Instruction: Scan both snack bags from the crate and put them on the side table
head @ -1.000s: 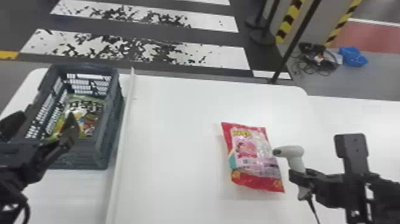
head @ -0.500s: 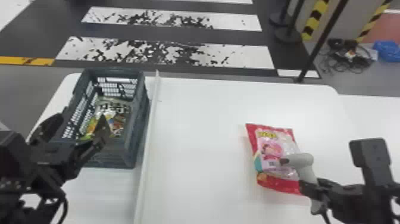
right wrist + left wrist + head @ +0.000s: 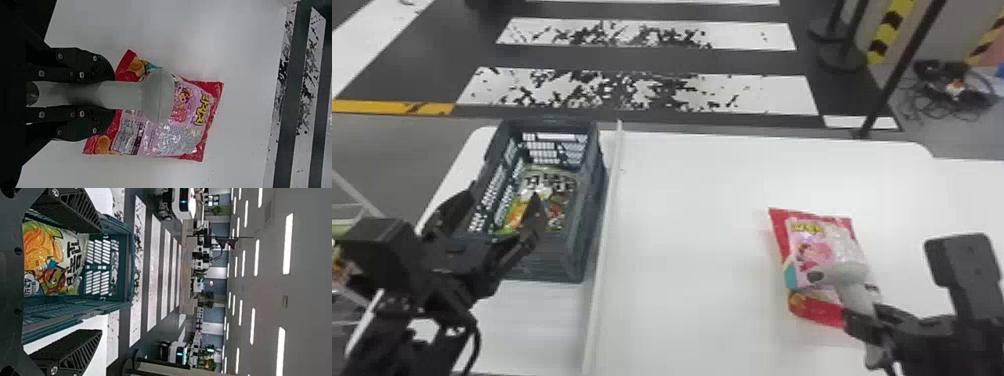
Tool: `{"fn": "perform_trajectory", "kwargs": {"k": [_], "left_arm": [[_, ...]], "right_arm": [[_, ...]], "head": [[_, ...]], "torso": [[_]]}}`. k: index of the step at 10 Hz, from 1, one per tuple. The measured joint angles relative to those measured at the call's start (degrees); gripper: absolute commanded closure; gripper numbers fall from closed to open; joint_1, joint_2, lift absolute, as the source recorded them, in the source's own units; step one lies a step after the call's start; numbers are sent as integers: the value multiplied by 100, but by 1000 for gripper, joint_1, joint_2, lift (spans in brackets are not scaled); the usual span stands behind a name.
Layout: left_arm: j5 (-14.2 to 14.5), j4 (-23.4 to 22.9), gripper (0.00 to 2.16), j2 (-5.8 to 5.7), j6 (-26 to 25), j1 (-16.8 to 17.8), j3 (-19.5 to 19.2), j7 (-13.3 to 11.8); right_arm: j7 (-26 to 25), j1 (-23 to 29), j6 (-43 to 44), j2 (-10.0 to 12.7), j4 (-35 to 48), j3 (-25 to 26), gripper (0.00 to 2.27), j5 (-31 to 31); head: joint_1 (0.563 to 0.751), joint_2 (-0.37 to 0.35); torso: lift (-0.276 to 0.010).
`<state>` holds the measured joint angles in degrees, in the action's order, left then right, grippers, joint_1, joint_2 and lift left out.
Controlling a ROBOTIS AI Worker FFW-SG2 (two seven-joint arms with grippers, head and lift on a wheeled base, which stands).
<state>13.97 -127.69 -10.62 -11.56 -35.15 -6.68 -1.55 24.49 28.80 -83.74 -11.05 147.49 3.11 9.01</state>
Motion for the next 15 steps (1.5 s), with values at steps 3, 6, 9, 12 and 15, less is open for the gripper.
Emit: {"fn": "perform_trajectory", "kwargs": {"k": [3, 6, 9, 12, 15], "left_arm": [[0, 2, 87, 5, 0, 1, 0, 4], [0, 32, 87, 24, 0, 9, 0, 4], [0, 33, 87, 25, 0, 17, 0, 5], [0, 30, 87, 25, 0, 8, -12, 1], [0, 13, 87, 17, 0, -25, -38, 0]], "right_arm": [[-6, -108, 10, -2, -149, -116, 2250, 100], [-5, -162, -7, -2, -219, -161, 2250, 108], [-26, -296, 7, -28, -285, -61, 2250, 184], [-137, -635, 420, -72, -889, 434, 2250, 50], [-458, -1026, 1275, -95, -1832, 969, 2250, -203]], "head": [[695, 36], [695, 41], [695, 27], [695, -50], [695, -119]], "torso": [[-87], [-87], [-87], [-87], [-87]]}}
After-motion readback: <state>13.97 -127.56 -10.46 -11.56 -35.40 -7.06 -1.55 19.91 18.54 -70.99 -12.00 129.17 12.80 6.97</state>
